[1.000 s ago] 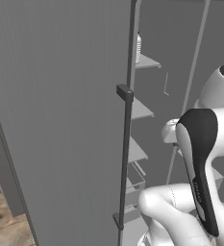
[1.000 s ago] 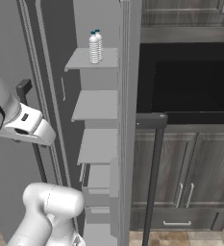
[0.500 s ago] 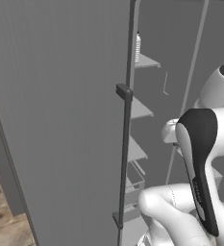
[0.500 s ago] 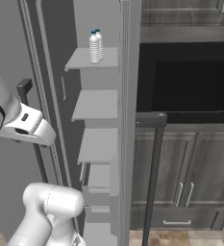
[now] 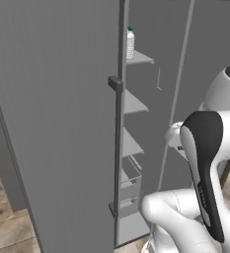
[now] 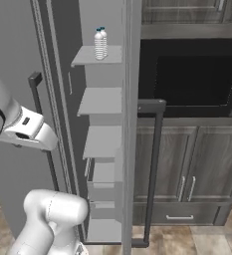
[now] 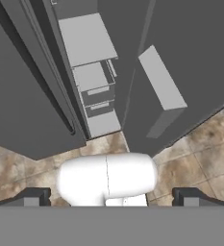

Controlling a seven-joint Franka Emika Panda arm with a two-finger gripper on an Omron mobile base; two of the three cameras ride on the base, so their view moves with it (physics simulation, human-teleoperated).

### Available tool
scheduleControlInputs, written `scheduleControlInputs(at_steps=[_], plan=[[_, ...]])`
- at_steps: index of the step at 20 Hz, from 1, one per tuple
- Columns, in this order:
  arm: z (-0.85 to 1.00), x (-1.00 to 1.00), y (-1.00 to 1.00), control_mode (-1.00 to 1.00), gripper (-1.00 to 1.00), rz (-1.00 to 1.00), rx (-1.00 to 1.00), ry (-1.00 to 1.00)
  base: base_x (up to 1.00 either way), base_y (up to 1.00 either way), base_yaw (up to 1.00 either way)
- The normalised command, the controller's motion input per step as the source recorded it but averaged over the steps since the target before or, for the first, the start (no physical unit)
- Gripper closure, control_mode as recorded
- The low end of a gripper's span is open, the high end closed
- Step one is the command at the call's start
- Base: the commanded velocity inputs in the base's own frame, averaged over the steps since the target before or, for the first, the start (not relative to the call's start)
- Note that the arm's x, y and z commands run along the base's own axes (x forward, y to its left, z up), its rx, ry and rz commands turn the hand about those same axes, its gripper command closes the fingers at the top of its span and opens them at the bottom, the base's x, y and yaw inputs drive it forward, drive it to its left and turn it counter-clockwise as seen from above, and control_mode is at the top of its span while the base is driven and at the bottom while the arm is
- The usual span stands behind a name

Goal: Take the bottled waters from the counter and place them in the freezer to freeze. Close the freezer door after placing the bottles.

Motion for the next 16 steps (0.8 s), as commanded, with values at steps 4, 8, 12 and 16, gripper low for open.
scheduleControlInputs(at_steps=[4, 8, 12, 16], plan=[[0.0, 0.0, 0.0, 1.0, -1.0, 0.0, 0.0, 0.0, -0.48, 0.0, 0.0], [0.0, 0.0, 0.0, 1.0, -1.0, 0.0, 0.0, 0.0, -0.29, -0.01, 0.0], [0.0, 0.0, 0.0, 1.0, -1.0, 0.0, 0.0, 0.0, -0.33, -0.08, 0.01], [0.0, 0.0, 0.0, 1.0, -1.0, 0.0, 0.0, 0.0, -0.42, -0.12, 0.03]])
